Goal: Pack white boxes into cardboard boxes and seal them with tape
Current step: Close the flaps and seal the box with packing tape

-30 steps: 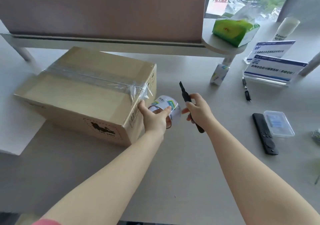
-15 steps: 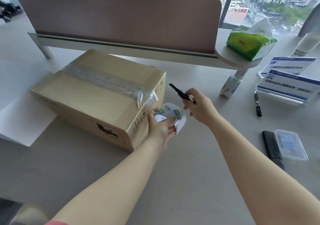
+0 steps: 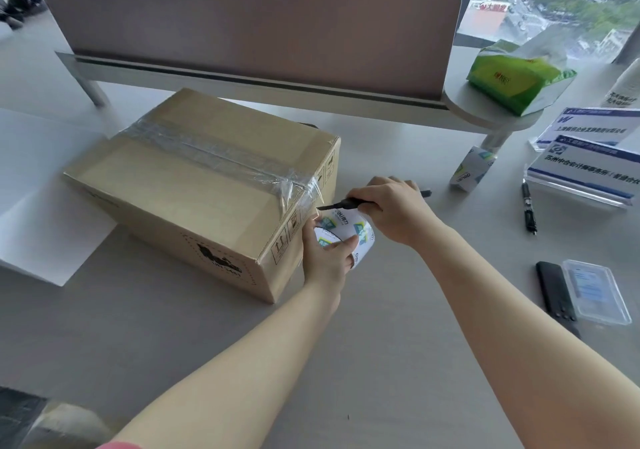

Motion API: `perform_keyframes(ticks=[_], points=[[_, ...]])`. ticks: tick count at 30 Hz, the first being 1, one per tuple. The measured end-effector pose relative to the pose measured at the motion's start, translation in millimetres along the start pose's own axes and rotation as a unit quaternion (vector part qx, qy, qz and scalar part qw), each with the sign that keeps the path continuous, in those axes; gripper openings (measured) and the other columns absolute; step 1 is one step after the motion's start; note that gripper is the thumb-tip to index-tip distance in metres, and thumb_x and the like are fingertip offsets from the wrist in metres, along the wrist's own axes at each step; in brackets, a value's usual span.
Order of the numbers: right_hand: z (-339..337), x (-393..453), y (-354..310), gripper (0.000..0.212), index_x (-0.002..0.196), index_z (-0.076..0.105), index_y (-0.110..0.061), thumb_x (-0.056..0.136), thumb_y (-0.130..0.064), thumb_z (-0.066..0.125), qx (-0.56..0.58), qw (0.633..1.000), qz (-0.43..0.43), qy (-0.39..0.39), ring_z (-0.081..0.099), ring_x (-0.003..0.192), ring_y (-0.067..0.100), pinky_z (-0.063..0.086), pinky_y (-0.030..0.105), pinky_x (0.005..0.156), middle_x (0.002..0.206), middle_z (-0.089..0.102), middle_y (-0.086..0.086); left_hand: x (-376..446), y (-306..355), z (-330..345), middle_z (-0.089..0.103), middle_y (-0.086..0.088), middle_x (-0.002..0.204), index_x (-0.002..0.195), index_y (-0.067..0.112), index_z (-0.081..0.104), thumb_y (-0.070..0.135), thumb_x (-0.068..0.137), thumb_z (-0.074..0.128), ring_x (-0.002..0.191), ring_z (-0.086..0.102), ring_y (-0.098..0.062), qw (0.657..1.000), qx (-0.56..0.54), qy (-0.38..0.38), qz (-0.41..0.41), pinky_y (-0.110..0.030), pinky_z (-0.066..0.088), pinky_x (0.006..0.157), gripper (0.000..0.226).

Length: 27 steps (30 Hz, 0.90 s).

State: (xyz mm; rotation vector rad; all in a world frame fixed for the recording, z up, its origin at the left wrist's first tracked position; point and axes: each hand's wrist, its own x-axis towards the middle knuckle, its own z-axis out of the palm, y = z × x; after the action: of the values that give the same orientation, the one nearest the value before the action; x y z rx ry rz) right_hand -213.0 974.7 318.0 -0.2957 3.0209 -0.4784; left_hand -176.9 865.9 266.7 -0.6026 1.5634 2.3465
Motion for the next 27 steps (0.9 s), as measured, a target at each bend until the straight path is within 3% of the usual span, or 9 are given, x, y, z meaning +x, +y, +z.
perform_keyframes(ticks=[7, 15, 21, 25, 27], points=[[1.0, 5.2, -8.2, 0.032, 0.123, 0.057, -0.034, 0.097, -0.022, 0.041, -0.042, 0.999, -0.012, 0.007, 0.040, 0.115, 0.023, 0.016, 0.031, 0.097, 0.117, 0.054, -0.001, -0.5, -0.7, 0.8, 0.057, 0.006, 0.088, 0.114, 0.026, 0.038, -0.002, 0.086, 0.058, 0.087, 0.056, -0.021, 1.000, 0.009, -0.008, 0.010, -0.036, 0.047, 0.084, 0.044], [-0.9, 7.3, -16.7, 0.032, 0.123, 0.057, -0.034, 0.098, -0.025, 0.038, -0.094, 0.995, -0.029, 0.015, 0.043, 0.113, 0.024, 0.021, 0.036, 0.098, 0.115, 0.055, 0.000, -1.9, -1.3, 0.8, 0.057, 0.007, 0.085, 0.112, 0.032, 0.038, -0.002, 0.086, 0.057, 0.089, 0.056, -0.022, 1.000, 0.007, -0.005, 0.009, -0.037, 0.047, 0.090, 0.047], [-5.8, 8.9, -22.6, 0.029, 0.119, 0.059, -0.030, 0.098, -0.025, 0.039, -0.174, 0.983, -0.048, 0.044, 0.047, 0.107, 0.025, 0.027, 0.036, 0.091, 0.110, 0.056, 0.002, -1.1, -3.5, -0.7, 0.057, 0.007, 0.090, 0.130, 0.031, 0.035, 0.003, 0.085, 0.061, 0.101, 0.060, -0.025, 0.999, 0.032, -0.005, 0.011, -0.046, 0.046, 0.102, 0.059], [-6.4, 14.4, -18.0, 0.027, 0.115, 0.061, -0.026, 0.096, -0.020, 0.042, -0.208, 0.976, -0.012, 0.055, 0.049, 0.106, 0.026, 0.029, 0.035, 0.086, 0.109, 0.057, 0.003, -0.1, -5.5, -5.0, 0.058, 0.000, 0.090, 0.103, 0.042, 0.040, 0.004, 0.085, 0.061, 0.100, 0.061, -0.028, 0.999, 0.049, -0.001, 0.003, -0.047, 0.046, 0.102, 0.047], [-4.9, 18.0, -14.2, 0.027, 0.115, 0.061, -0.023, 0.096, -0.018, 0.043, -0.214, 0.976, 0.008, 0.048, 0.051, 0.106, 0.026, 0.027, 0.033, 0.080, 0.111, 0.057, 0.005, 0.8, -5.7, -7.1, 0.057, 0.000, 0.089, 0.101, 0.042, 0.041, 0.004, 0.085, 0.060, 0.092, 0.059, -0.026, 0.999, 0.049, -0.003, -0.001, -0.046, 0.046, 0.101, 0.045]])
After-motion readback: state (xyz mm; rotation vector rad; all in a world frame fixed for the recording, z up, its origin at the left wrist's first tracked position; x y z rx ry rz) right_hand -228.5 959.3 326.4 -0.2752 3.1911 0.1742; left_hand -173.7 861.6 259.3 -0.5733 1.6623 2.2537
